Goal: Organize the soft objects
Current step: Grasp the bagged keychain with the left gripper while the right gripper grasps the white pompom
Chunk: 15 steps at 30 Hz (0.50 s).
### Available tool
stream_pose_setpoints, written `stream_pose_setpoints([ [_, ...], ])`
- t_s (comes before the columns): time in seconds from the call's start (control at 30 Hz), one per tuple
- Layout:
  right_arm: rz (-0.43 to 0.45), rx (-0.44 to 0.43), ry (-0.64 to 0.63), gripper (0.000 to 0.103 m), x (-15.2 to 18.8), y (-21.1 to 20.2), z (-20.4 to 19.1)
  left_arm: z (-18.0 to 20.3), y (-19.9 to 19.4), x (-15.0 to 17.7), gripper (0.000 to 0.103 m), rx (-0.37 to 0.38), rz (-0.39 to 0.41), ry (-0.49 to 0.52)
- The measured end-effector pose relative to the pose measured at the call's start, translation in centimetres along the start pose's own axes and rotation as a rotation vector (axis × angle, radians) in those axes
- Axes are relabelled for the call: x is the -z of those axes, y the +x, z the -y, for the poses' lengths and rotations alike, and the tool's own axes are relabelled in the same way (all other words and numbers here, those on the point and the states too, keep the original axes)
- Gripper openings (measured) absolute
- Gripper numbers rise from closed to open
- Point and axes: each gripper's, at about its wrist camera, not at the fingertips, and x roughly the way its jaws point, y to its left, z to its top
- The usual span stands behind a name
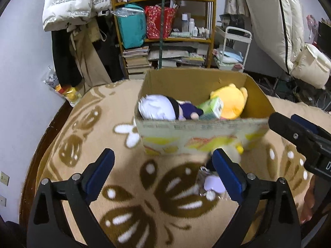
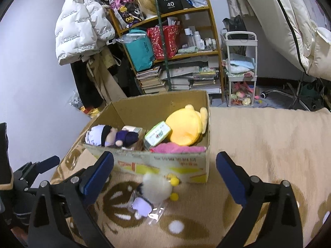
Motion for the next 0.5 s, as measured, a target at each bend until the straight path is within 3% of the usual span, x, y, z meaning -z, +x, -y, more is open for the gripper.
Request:
stream_pose_setpoints([
  [0.5,-0.142,-0.011,0.035,0.103,1.7,1.6,0.8,2.1,1.9,2.0,0.095,0.039,-0.079,0.013],
])
